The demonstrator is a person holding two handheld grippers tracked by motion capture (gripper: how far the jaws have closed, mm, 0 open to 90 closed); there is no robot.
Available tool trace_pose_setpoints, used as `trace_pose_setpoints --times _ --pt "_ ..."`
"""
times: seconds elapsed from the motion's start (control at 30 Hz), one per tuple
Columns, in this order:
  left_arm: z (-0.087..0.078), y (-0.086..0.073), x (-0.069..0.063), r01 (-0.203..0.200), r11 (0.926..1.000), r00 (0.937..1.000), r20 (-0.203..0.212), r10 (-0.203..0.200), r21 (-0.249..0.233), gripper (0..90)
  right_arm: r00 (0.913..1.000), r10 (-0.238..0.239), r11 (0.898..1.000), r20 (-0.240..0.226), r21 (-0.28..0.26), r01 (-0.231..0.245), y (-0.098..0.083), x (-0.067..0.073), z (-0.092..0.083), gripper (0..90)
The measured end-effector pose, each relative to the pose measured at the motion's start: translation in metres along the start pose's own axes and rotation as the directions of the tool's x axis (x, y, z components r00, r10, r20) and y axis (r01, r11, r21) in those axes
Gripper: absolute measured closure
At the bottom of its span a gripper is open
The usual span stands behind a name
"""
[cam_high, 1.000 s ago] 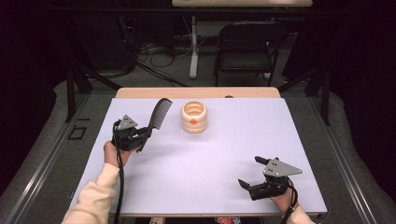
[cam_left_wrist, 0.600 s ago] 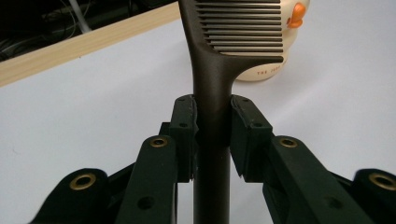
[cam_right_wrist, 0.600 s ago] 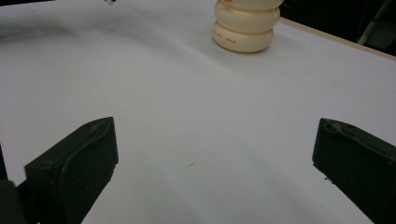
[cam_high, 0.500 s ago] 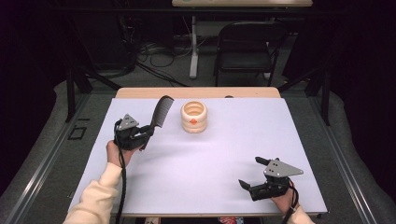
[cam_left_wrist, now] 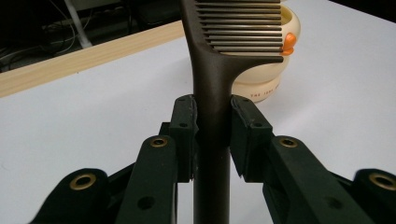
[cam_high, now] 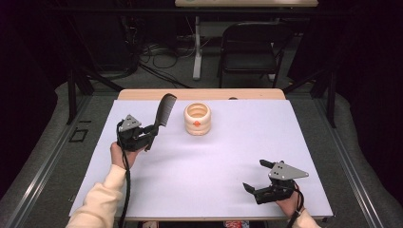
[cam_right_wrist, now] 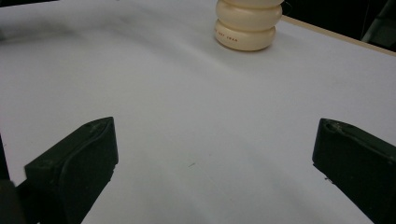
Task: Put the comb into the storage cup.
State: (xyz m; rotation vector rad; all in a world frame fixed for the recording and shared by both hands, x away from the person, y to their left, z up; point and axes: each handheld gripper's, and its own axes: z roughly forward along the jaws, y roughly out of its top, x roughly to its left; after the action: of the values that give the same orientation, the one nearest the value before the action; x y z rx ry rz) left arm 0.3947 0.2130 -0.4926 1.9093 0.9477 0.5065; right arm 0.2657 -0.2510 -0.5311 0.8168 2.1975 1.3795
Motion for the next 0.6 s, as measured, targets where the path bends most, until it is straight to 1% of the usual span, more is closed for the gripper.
trace_pose_setpoints --times 0.3,0.6 --pt "0.0004 0.0016 -0.0001 0.019 0.9995 0.9998 0.004 -0.019 -0.026 72.0 1.0 0.001 1.0 0.0 -0.004 -0.001 0.0001 0.0003 0.0001 0.0" --pt "0.0037 0.0068 -0.0022 0.021 0.9991 0.9997 0.012 -0.021 -0.037 72.1 1.0 0.009 1.0 0.004 0.001 -0.009 -0.0002 -0.0004 0.0 0.0"
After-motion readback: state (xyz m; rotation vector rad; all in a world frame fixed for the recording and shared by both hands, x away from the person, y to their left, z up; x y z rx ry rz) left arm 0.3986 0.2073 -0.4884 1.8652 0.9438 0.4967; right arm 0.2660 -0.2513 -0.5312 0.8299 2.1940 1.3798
